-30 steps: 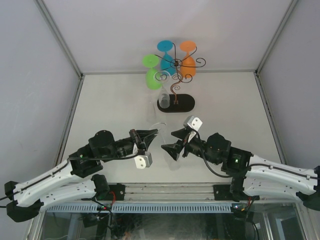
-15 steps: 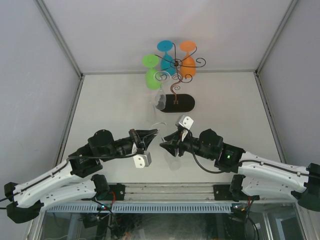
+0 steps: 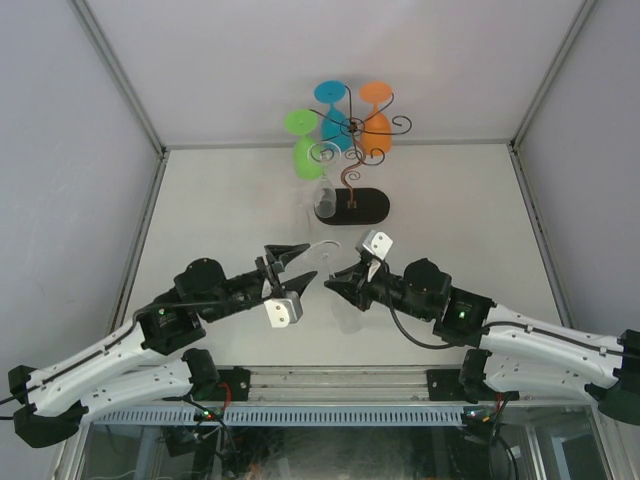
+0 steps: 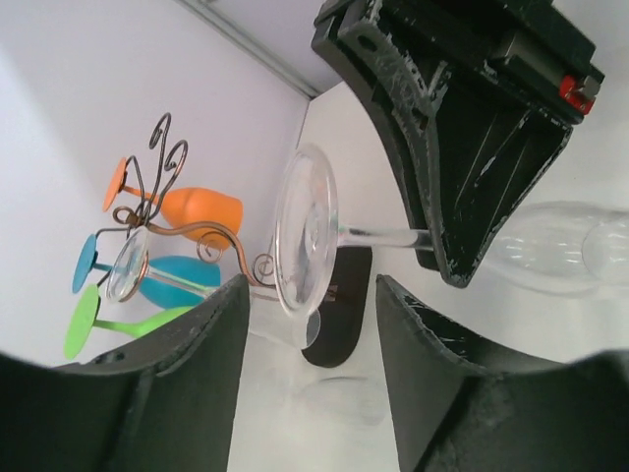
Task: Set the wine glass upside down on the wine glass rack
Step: Turn the wine glass upside down at the wine rack.
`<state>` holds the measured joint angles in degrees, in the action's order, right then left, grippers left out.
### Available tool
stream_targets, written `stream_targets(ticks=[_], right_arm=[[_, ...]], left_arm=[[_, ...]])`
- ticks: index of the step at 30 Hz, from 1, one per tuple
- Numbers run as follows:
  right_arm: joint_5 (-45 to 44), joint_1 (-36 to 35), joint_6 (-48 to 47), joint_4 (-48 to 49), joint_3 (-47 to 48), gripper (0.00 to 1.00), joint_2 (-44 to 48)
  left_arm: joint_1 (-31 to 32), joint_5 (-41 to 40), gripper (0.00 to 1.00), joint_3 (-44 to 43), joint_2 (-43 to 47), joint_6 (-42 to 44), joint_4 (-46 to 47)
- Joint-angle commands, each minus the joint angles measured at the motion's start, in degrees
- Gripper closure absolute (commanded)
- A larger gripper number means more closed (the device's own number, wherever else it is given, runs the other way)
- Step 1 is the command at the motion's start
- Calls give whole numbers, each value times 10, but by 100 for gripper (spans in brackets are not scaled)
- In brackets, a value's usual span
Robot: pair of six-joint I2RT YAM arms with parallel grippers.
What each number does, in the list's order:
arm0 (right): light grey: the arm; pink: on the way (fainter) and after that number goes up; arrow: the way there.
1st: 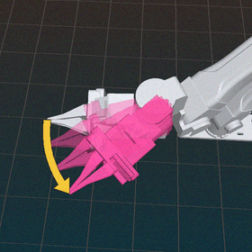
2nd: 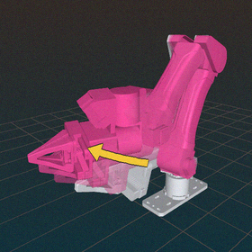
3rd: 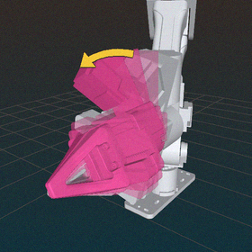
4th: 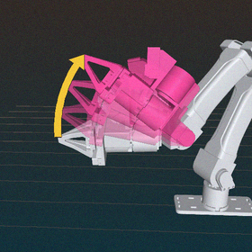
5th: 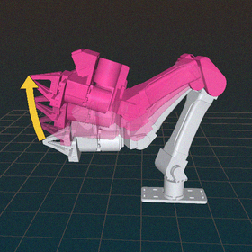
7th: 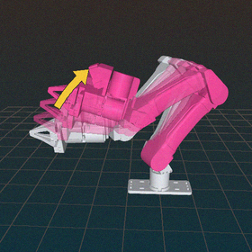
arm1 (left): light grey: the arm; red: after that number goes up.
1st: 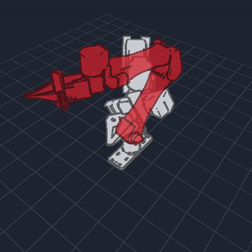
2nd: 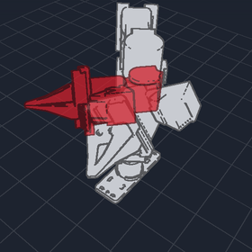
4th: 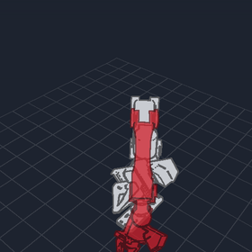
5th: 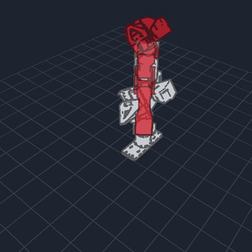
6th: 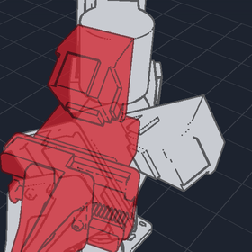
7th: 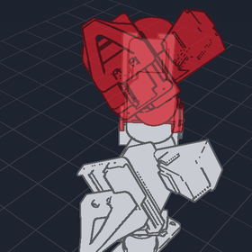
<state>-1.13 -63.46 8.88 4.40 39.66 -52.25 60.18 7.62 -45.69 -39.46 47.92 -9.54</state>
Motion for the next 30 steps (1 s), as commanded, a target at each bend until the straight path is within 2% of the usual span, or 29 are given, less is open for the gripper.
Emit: stream_targets(ticks=[1,5,9,11,13,15,18,23,30], right_arm=[[-46,1,-14,5,3,100,29],[-76,0,-35,-21,2,100,38],[-93,-1,-62,-38,-1,100,50],[-109,-5,-76,-33,-8,100,58],[-137,-7,-83,-22,-15,100,70],[-166,-3,-87,-2,-27,100,89],[-172,31,-91,39,-46,100,112],[-91,131,-89,72,-52,100,128],[5,244,-104,131,-52,100,128]], left_arm=[[-10,-47,37,-18,2,-60,21],[-58,-59,21,-29,6,-142,3],[-111,-74,12,-28,12,-248,-13],[-125,-111,8,-30,11,-306,-24],[-127,-190,1,-47,1,-377,-55],[-129,-245,0,-74,-16,-435,-115],[-130,-250,0,-86,-22,-500,-164],[-130,-234,0,-101,-33,-585,-224],[-130,-226,0,-120,-93,-627,-322]])
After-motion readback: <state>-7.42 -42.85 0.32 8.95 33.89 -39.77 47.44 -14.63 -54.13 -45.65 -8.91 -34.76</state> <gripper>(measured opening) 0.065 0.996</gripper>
